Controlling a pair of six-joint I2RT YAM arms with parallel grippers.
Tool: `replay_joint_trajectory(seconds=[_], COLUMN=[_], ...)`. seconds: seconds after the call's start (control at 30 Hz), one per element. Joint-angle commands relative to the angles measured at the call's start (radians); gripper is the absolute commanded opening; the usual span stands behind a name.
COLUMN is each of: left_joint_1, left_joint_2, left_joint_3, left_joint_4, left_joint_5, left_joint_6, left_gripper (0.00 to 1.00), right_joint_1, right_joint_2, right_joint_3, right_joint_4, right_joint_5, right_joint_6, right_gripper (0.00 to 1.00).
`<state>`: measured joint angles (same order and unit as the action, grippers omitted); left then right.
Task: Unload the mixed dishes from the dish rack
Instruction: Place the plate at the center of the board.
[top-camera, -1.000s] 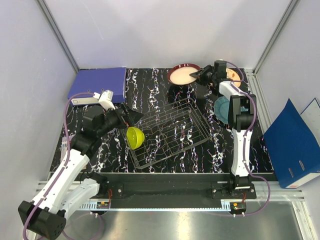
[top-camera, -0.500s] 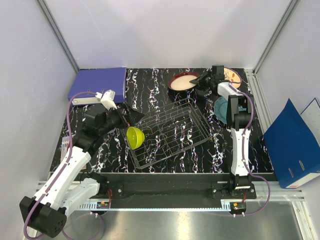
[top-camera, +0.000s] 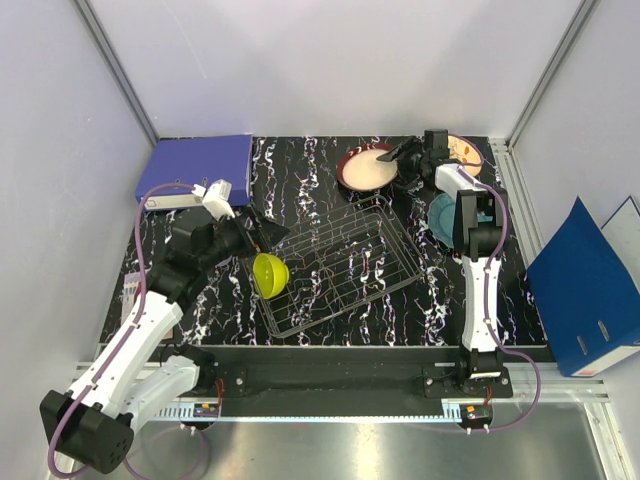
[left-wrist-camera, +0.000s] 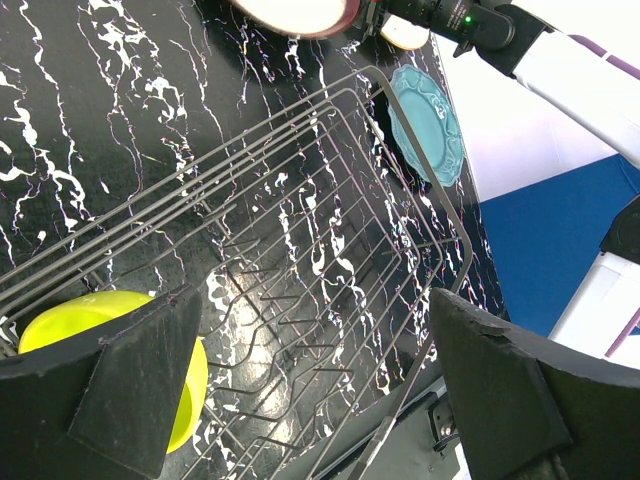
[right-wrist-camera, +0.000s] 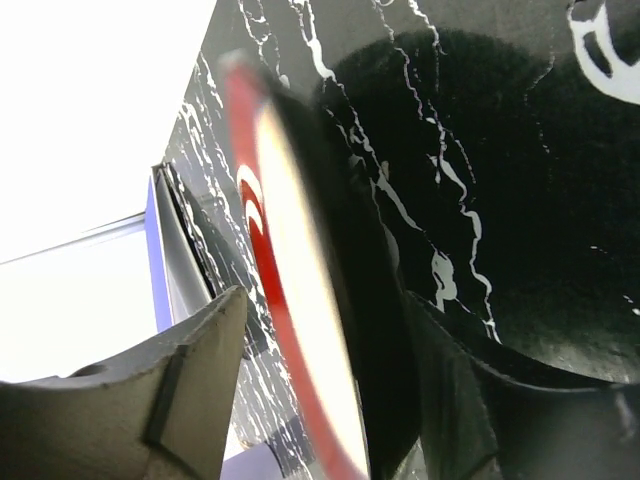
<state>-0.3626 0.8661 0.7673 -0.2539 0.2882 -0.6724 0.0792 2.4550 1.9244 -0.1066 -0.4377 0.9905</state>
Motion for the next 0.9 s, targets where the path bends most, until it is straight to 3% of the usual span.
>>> replay_joint_trajectory(seconds=[0.0,0.17,0.47,0.87], left_joint_1=[0.002,0.002,0.002,0.002], left_joint_2=[0.002,0.007,0.019,0.016], left_joint_3=[0.000,0.003,0.012,0.012], left_joint_4=[0.035,0.030,0.027,0.010], left_joint_5=[0.025,0.023,0.043,0.057], left_joint_6=[0.005,0.007,0.002,0.007], left_gripper=[0.99,0.99,0.99,0.99], right_joint_1=[0.007,0.010,0.037,0.040], right_joint_2=[-0.067,-0.100,-0.142,-0.143], right_joint_3=[0.038,0.067,0.197,0.240], right_joint_4=[-0.007,-0.138,-0.408,-0.536], right_joint_5=[-0.010,0.048,0.204,0.258], right_joint_6=[0.004,-0.024,-0.125,-0.158], right_gripper=[0.73,0.80,0.82,0.81])
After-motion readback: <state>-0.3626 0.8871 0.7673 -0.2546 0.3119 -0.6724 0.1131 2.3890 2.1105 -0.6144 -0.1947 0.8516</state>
